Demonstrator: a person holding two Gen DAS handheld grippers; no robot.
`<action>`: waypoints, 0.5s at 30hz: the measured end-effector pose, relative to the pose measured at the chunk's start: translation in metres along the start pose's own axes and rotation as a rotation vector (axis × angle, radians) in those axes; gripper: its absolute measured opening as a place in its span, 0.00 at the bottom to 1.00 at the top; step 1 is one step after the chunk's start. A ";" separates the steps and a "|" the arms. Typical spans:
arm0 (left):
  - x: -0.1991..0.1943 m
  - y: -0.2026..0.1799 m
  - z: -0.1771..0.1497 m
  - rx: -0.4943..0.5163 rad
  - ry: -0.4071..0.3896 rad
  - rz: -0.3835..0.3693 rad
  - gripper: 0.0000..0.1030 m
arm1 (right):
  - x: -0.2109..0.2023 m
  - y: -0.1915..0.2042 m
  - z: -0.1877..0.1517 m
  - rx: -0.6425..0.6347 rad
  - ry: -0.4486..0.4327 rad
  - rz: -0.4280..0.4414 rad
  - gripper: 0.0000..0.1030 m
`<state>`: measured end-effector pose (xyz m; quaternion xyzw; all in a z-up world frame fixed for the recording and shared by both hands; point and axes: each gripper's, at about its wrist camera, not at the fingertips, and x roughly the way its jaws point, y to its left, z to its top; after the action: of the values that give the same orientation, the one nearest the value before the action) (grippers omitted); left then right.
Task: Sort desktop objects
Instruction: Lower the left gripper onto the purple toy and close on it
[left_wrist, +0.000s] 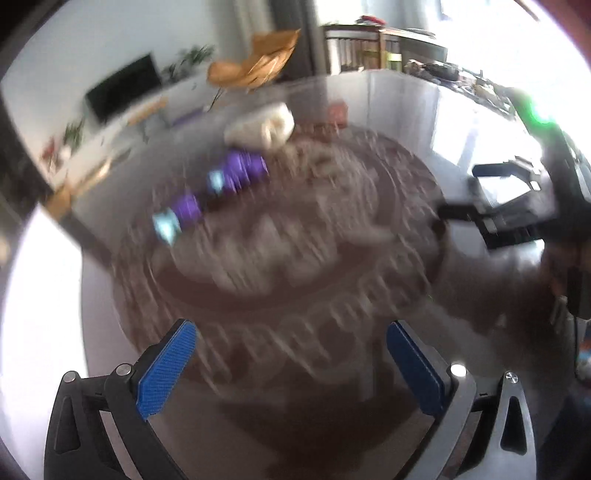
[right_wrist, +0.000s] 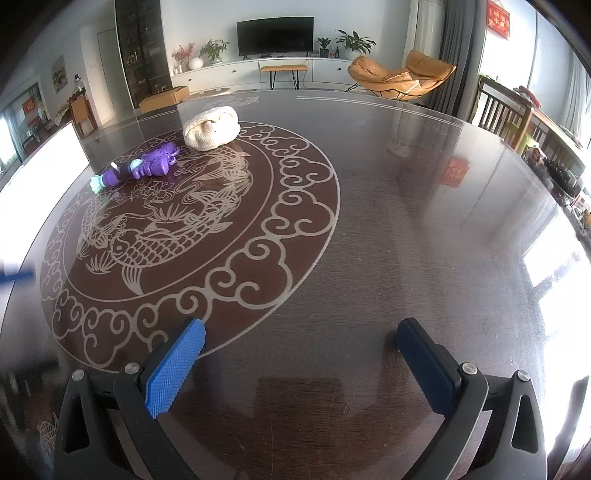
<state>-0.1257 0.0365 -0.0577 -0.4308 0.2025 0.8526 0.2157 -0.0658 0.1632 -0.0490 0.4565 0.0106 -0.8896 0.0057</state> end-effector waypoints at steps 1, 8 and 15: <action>0.005 0.008 0.012 0.024 -0.001 0.000 1.00 | 0.000 0.000 0.000 0.000 0.000 0.000 1.00; 0.045 0.035 0.052 0.129 0.029 0.062 1.00 | 0.000 0.001 0.000 0.000 0.000 0.000 1.00; 0.068 0.060 0.089 0.034 0.005 -0.031 1.00 | 0.000 0.001 0.000 0.000 0.000 0.000 1.00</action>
<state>-0.2526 0.0478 -0.0555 -0.4324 0.2105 0.8445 0.2358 -0.0656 0.1626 -0.0491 0.4564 0.0105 -0.8897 0.0056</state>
